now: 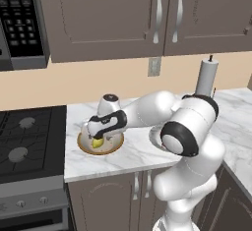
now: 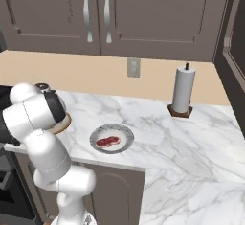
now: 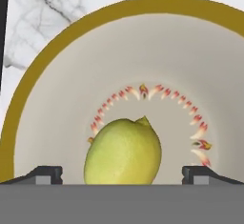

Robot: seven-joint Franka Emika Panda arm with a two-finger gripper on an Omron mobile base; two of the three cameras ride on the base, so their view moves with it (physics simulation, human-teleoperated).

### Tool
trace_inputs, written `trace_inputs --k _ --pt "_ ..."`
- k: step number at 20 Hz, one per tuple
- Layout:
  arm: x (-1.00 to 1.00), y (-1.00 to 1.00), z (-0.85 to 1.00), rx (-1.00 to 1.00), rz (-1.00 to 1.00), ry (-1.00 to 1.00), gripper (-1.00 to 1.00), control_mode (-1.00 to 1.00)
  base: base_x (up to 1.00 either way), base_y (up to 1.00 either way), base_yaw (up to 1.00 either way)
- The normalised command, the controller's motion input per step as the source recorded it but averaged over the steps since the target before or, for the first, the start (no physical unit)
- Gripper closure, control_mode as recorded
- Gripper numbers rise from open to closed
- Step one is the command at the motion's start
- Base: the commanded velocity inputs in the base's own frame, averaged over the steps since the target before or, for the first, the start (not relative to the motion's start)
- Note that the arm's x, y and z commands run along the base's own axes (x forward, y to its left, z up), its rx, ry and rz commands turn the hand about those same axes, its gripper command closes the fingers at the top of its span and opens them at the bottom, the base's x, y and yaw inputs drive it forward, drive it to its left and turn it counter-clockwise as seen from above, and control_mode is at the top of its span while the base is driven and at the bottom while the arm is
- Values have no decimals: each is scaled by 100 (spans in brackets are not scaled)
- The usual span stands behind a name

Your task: Place the steak on the plate and place the lemon on the same plate.

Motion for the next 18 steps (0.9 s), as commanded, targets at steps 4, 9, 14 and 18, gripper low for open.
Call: trace_inputs --k 4,9,14,18 --pt "0 0 -17 -3 0 0 -100 -100 0 0 0" --pt "0 0 -16 -3 0 0 -100 -100 0 0 0" --pt "4 0 -18 -3 0 0 -100 -100 0 0 0" --pt "8 3 -12 -3 0 0 100 -100 0 0 0"
